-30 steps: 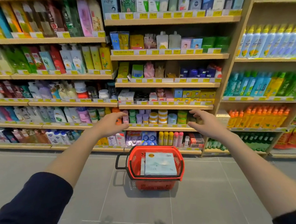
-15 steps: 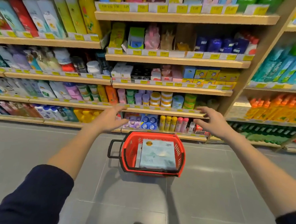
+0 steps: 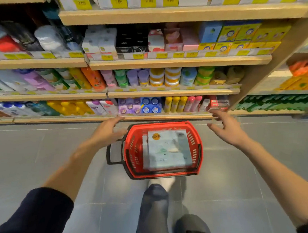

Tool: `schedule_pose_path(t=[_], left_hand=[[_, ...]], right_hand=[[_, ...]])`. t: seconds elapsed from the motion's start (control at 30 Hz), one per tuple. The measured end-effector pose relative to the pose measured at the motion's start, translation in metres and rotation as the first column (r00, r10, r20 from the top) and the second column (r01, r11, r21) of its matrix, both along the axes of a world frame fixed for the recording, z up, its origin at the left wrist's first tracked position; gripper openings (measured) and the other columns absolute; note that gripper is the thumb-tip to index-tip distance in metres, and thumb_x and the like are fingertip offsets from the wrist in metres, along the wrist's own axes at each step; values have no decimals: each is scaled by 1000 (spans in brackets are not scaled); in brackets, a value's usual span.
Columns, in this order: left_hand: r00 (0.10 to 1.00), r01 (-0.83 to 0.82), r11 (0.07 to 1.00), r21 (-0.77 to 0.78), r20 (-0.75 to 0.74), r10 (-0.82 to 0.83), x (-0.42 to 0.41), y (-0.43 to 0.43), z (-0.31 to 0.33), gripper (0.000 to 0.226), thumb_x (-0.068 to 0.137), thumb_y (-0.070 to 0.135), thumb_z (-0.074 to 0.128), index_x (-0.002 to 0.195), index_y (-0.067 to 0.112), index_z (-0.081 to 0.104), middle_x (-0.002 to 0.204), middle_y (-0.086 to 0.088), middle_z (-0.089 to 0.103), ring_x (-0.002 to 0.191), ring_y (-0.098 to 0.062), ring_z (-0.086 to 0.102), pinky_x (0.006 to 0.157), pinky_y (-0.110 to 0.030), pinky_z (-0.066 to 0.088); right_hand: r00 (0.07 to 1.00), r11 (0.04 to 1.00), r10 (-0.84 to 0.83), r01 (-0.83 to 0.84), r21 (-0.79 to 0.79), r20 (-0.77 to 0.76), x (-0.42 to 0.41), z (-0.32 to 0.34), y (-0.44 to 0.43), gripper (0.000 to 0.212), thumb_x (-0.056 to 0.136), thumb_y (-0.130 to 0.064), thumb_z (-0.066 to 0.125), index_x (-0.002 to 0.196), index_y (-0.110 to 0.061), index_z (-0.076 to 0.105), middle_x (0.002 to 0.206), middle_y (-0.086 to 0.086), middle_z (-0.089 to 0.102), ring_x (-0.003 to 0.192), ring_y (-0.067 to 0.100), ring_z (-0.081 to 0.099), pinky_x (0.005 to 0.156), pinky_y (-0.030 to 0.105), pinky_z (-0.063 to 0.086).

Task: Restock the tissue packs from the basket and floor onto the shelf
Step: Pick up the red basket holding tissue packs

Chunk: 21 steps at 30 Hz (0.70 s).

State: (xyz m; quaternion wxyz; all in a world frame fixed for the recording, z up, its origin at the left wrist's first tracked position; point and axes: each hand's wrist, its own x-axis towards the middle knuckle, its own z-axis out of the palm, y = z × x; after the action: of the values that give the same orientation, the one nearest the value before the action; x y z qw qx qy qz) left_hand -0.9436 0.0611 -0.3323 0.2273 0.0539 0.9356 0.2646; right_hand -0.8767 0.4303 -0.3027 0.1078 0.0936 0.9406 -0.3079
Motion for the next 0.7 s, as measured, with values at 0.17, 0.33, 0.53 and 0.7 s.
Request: schedule_pose_path(t=[0.17,0.33,0.53,0.7], left_hand=[[994,-42,999,6,105,41,-26,-8,-70,53,84,33,61,134,20,45,135,-11,50,119,-28,50,98,-38,38],[984,-58,998,29,170,52,-32,-14,-161,50,84,31,62,131,19,48,126,-4,53,119,-26,49,97,-32,36],[966,-131,990,-57,217,140,-17,-24,-289,54,80,23,68,131,15,50,139,-19,40,135,-30,31,111,-43,29],[962,-228,965,-131,121,244,-7,-27,-361,62,77,20,71,134,15,46,147,-19,25,137,-31,28,108,-42,30]], right_hand=[[992,999,-51,50,14,113,-23,-67,6,47,85,-8,56,130,-5,45,128,21,52,113,33,50,88,33,37],[972,997,-74,69,29,222,-30,-164,21,47,87,-8,54,132,-6,43,131,22,48,119,35,46,100,41,35],[955,996,-82,67,62,285,-27,-285,42,50,86,-12,55,133,-2,40,132,25,45,124,38,41,96,42,37],[932,997,-64,44,64,356,-25,-362,60,79,74,-52,44,140,-10,32,140,23,36,131,37,33,97,50,40]])
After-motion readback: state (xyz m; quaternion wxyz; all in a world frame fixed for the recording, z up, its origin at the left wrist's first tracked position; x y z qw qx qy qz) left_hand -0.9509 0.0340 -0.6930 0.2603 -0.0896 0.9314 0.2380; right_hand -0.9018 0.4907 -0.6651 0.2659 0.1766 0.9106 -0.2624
